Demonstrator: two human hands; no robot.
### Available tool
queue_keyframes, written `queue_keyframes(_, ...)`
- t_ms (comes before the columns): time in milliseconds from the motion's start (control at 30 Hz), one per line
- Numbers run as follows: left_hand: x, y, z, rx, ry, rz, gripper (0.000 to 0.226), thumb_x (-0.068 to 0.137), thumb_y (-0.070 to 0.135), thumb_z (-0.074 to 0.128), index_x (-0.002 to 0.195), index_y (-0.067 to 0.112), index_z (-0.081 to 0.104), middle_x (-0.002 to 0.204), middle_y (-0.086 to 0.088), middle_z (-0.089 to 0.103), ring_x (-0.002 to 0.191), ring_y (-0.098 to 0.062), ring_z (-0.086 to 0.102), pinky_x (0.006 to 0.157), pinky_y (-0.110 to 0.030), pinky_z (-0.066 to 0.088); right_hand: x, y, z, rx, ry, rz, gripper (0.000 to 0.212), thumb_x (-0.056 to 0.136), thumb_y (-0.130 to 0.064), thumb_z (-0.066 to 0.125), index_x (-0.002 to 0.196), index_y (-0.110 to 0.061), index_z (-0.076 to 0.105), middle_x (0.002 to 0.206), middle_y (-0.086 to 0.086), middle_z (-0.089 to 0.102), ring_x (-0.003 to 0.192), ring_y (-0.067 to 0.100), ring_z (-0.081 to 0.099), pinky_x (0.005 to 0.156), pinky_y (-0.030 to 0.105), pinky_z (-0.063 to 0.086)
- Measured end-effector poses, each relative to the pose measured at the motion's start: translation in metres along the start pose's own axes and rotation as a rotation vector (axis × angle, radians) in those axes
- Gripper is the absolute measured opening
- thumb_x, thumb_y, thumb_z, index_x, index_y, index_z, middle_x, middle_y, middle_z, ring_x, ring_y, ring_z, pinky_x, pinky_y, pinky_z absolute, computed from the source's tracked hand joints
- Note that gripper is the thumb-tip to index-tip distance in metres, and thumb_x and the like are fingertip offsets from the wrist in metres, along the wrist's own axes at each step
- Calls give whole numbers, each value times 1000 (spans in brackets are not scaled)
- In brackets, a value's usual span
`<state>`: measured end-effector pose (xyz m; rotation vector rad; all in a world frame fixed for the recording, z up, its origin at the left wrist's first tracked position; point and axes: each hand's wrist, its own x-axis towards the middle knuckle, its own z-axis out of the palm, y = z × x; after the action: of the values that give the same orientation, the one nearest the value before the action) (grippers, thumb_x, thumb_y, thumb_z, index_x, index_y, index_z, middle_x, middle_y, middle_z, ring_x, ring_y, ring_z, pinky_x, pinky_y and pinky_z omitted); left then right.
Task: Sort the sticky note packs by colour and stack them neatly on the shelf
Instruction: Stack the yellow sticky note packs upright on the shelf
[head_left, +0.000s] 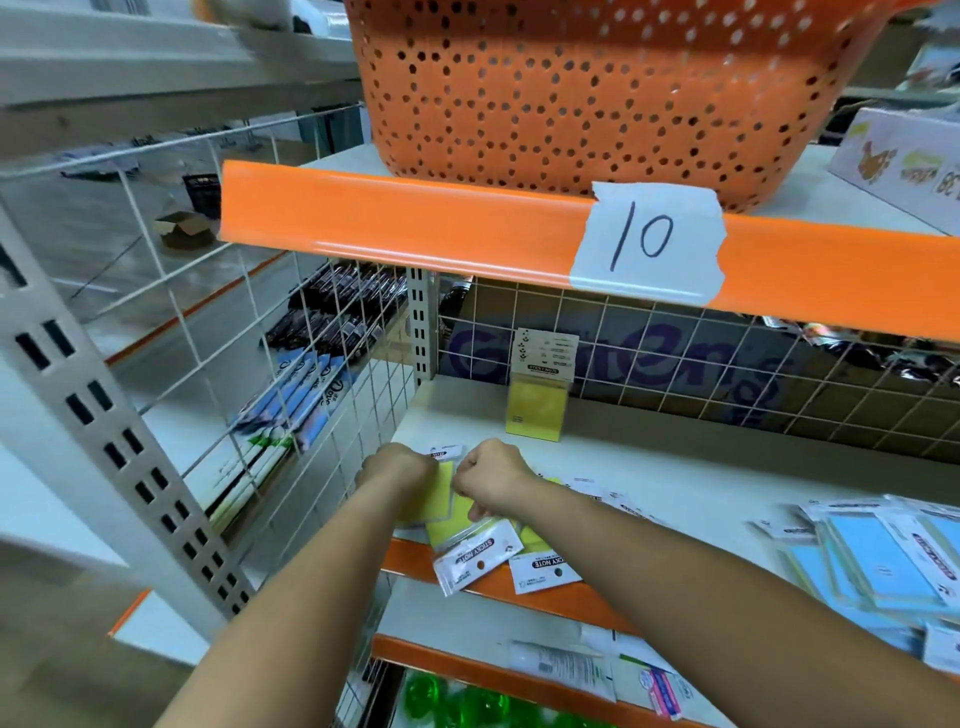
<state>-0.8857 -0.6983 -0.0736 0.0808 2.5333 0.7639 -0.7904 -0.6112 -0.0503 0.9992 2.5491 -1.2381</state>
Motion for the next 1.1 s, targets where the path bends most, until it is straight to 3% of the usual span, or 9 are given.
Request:
queue_keyframes(167, 3, -4, -1, -35, -31, -2, 26, 82, 33, 63, 99, 13, 58, 114, -12, 63, 102, -29, 61, 89, -32, 51, 1, -4, 10, -168, 50, -22, 15, 78, -24, 62, 73, -12, 55, 68, 7, 53, 66, 27, 55, 56, 23, 41)
queue_keyframes(367, 8, -4, 0, -168, -30, 29, 45, 84, 36, 62, 118, 6, 58, 122, -18, 60, 108, -34, 59, 90, -33, 49, 0, -8, 14, -149, 143, -27, 29, 79, -28, 64, 65, -18, 40, 83, 5, 53, 78, 28, 50, 48, 24, 27)
queue_keyframes(433, 6, 2, 1, -174, 23, 70, 50, 85, 42, 63, 118, 5, 57, 122, -18, 60, 108, -35, 58, 82, -33, 48, 2, -9, 8, -79, 197, -32, 9, 79, -26, 62, 79, -20, 55, 92, 5, 60, 84, 29, 56, 54, 24, 36)
queue_keyframes(500, 3, 13, 2, -187, 85, 120, 58, 82, 47, 64, 121, 5, 53, 125, -18, 58, 112, -36, 56, 87, -36, 47, 3, -8, 0, -6, 262, -34, 30, 81, -26, 62, 110, -21, 60, 105, 5, 64, 94, 30, 61, 66, 28, 45)
queue_keyframes(600, -5, 35, 7, -211, 111, 249, 61, 81, 48, 64, 125, 10, 47, 124, -17, 55, 114, -36, 53, 92, -38, 45, 5, -4, -15, 23, 367, -11, 44, 86, -24, 62, 127, -16, 50, 117, 9, 60, 106, 32, 59, 74, 31, 44)
queue_keyframes(733, -15, 62, 21, -211, 93, 383, 49, 78, 43, 66, 116, 19, 47, 115, -11, 62, 110, -36, 56, 91, -37, 46, 11, 13, -36, 1, 458, 25, 44, 89, -22, 55, 132, -17, 45, 124, 12, 56, 112, 34, 56, 80, 33, 45)
queue_keyframes(867, -15, 81, 40, -128, 28, 414, 55, 80, 39, 67, 125, 17, 45, 115, -12, 63, 110, -34, 58, 91, -35, 47, 22, 35, -51, -29, 472, 72, 54, 90, -29, 53, 142, -30, 39, 127, 8, 58, 113, 32, 58, 79, 31, 45)
queue_keyframes(967, -16, 90, 52, -168, -93, 402, 44, 77, 36, 66, 111, 13, 51, 107, -12, 64, 104, -34, 61, 84, -34, 47, 32, 50, -59, -46, 447, 110, 56, 88, -32, 53, 143, -31, 38, 126, 8, 60, 110, 31, 60, 82, 32, 49)
queue_keyframes(1100, -17, 99, 65, -201, -152, 405, 69, 59, 36, 58, 124, 19, 44, 107, -8, 61, 99, -34, 62, 83, -37, 53, 44, 59, -62, -73, 362, 156, 59, 95, -36, 50, 148, -19, 30, 125, 12, 58, 108, 30, 60, 80, 30, 48)
